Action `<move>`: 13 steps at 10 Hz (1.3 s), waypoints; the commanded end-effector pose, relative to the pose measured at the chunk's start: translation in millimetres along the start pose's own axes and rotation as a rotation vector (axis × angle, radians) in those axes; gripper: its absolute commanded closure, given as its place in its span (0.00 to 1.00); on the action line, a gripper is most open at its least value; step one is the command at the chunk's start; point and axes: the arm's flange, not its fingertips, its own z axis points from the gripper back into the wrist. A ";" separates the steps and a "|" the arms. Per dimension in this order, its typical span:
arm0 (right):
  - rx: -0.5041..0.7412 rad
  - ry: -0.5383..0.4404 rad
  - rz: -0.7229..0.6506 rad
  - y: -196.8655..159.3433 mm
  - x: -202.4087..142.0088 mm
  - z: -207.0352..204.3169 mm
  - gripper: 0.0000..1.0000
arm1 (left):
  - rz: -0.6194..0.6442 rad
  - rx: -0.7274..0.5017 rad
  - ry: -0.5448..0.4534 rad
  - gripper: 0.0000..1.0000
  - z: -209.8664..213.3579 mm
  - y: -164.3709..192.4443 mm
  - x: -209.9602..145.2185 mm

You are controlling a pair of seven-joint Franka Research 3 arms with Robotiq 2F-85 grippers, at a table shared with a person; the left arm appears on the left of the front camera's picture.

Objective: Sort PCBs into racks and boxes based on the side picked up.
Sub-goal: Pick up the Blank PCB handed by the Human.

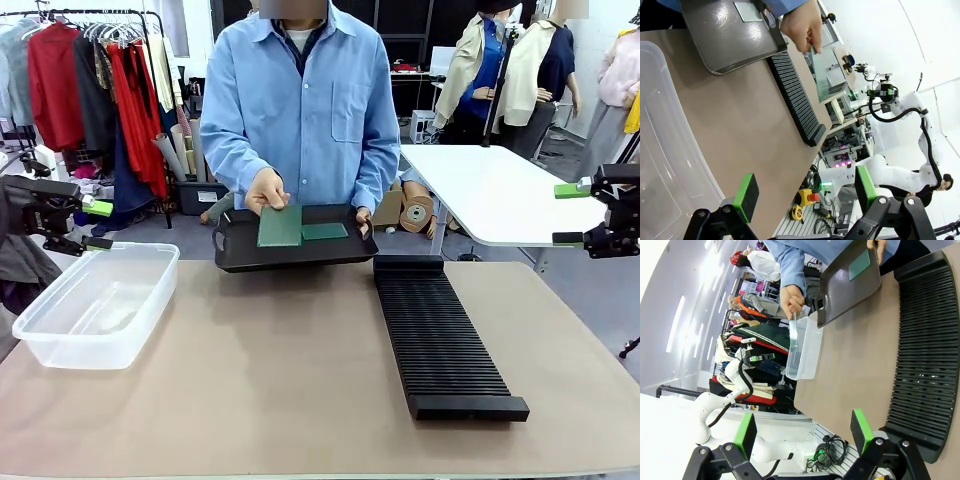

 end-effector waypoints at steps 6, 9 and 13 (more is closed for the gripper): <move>0.012 -0.003 0.014 2.7 2.1 1.1 0.00 | 0.028 -0.010 -0.028 0.00 -12.7 5.4 6.1; 0.012 -0.003 0.014 2.7 2.1 1.1 0.00 | 0.052 -0.080 -0.067 0.00 -48.2 6.6 13.4; 0.012 -0.003 0.014 2.7 2.1 1.1 0.00 | 0.071 -0.142 -0.002 0.00 -114.5 11.7 17.7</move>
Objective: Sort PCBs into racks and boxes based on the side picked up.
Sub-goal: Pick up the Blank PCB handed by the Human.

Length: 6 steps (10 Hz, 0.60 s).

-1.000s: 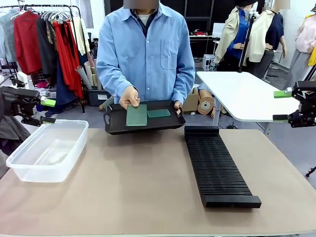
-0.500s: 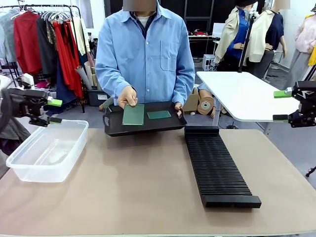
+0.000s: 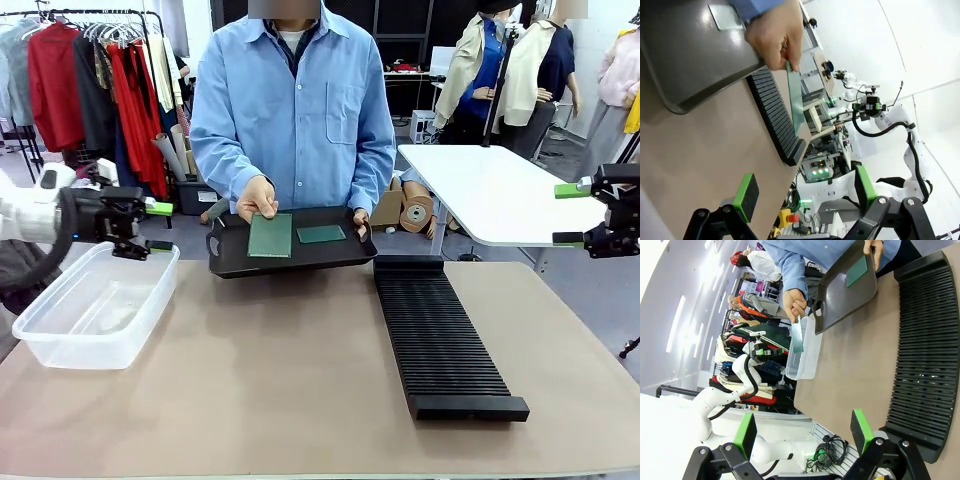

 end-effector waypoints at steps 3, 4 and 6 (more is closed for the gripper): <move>0.012 -0.003 0.013 2.3 2.0 1.0 0.00 | 0.013 -0.065 0.039 0.00 -51.3 2.2 -1.2; 0.012 -0.003 0.013 2.3 2.0 1.0 0.00 | 0.002 -0.074 0.020 0.00 -62.2 3.2 -1.1; 0.012 -0.003 0.013 2.3 2.0 1.0 0.00 | -0.023 -0.077 -0.025 0.00 -76.1 6.8 5.3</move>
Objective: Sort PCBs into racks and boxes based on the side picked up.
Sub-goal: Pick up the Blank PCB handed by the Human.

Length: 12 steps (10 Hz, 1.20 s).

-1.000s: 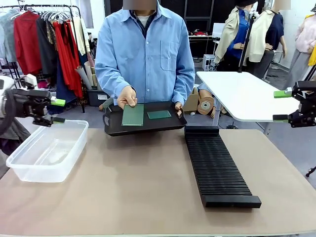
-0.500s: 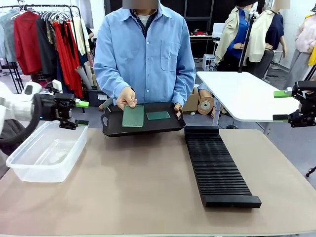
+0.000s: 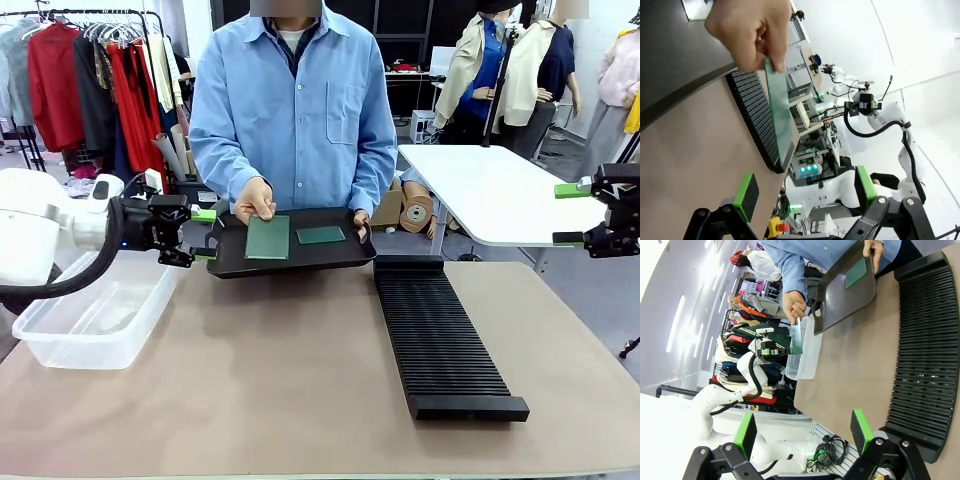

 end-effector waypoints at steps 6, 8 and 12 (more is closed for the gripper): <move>0.012 -0.003 0.013 2.2 1.9 0.8 0.00 | -0.057 -0.184 0.031 0.00 -46.9 34.5 18.7; 0.012 -0.003 0.013 2.2 1.9 0.8 0.00 | -0.062 -0.198 0.033 0.00 -55.9 38.4 19.8; 0.012 -0.003 0.013 2.2 1.9 0.8 0.00 | -0.052 -0.168 0.004 0.03 -70.8 41.2 23.4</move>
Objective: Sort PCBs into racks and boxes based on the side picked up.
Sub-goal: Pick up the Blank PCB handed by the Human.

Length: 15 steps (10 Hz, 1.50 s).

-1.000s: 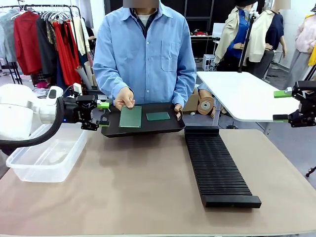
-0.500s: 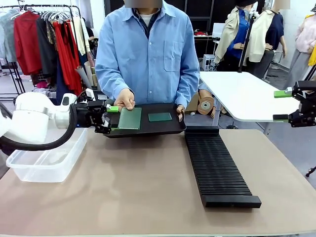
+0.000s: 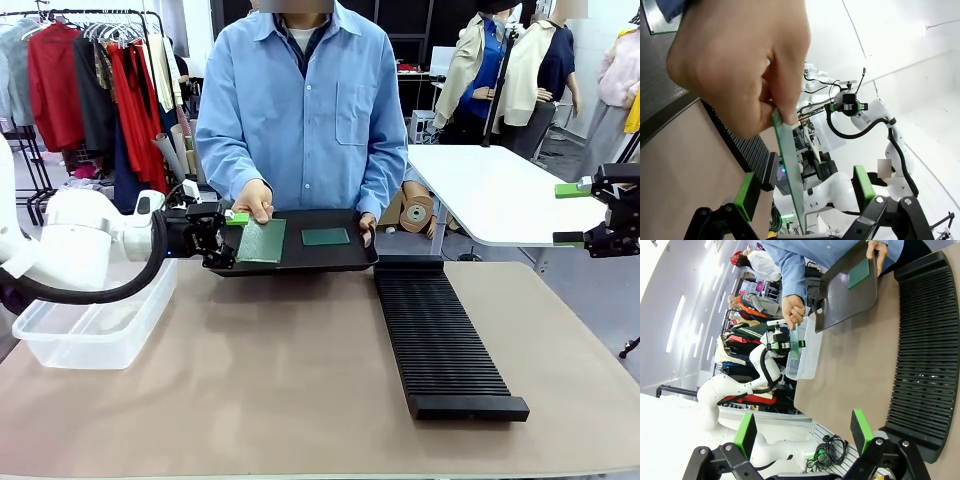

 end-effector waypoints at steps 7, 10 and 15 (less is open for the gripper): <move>0.012 -0.003 0.013 2.1 1.8 0.5 0.00 | -0.026 0.041 -0.052 1.00 -6.7 3.5 6.3; 0.012 -0.003 0.013 2.1 1.8 0.5 0.00 | -0.028 0.038 -0.047 1.00 -5.8 2.3 6.1; 0.012 -0.003 0.013 2.1 1.8 0.5 0.00 | 0.011 0.013 -0.007 1.00 -6.7 -1.6 1.9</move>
